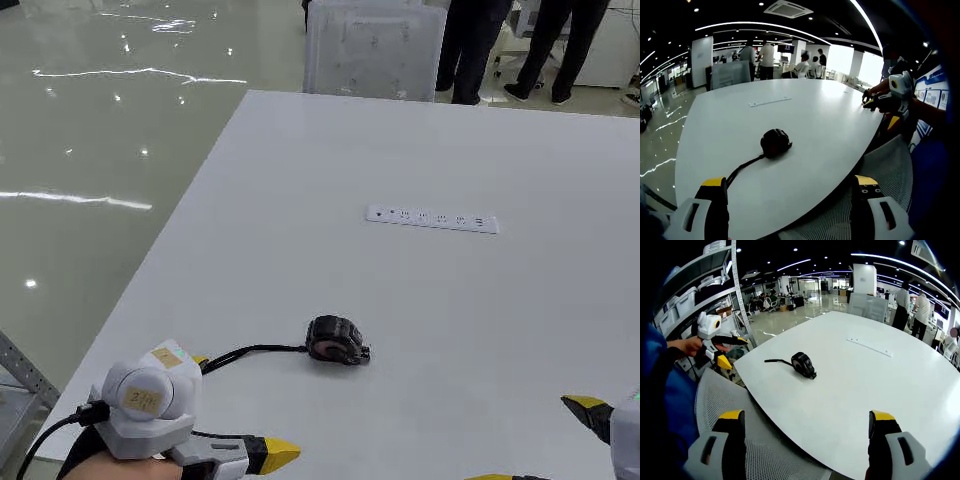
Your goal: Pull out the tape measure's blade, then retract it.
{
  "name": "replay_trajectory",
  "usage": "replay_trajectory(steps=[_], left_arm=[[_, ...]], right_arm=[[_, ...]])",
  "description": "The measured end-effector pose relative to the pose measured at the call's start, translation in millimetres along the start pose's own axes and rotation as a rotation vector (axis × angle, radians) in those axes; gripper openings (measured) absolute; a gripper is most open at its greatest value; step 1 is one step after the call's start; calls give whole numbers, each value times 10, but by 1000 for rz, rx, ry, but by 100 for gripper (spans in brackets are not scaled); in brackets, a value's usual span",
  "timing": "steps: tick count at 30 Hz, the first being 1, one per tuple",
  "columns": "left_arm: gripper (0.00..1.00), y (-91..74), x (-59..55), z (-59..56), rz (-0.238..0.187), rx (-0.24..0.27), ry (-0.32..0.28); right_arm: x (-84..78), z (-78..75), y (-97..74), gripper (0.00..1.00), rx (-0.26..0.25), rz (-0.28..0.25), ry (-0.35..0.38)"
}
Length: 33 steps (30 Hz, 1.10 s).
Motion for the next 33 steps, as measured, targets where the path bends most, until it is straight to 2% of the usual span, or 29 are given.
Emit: replay_trajectory(steps=[10,14,17,23,33], left_arm=[[100,-130,37,12,-17,9,-8],[100,-130,32,27,-12,8,1],[100,-127,30,49,-18,4,-6],[100,-109,4,91,-8,13,-7],[99,-94,25,124,-5,13,-14]], right_arm=[[32,6,-114,100,-11,-8,8],[38,4,-123,100,-12,-6,7],[61,22,-146,100,10,-23,23],[66,2,-155,100,-1,-19,20],[86,-18,-132,100,-1,-17,9]])
Point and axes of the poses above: the centre of the closed fingertips' face, and the gripper's own axes: y roughly forward along the fingers, z roughly to its left, x roughly out of its top, the point moved 9 cm from there along -y, roughly backward along the fingers, and after that the axes turned 2 degrees about -x, right-handed, at the moved point
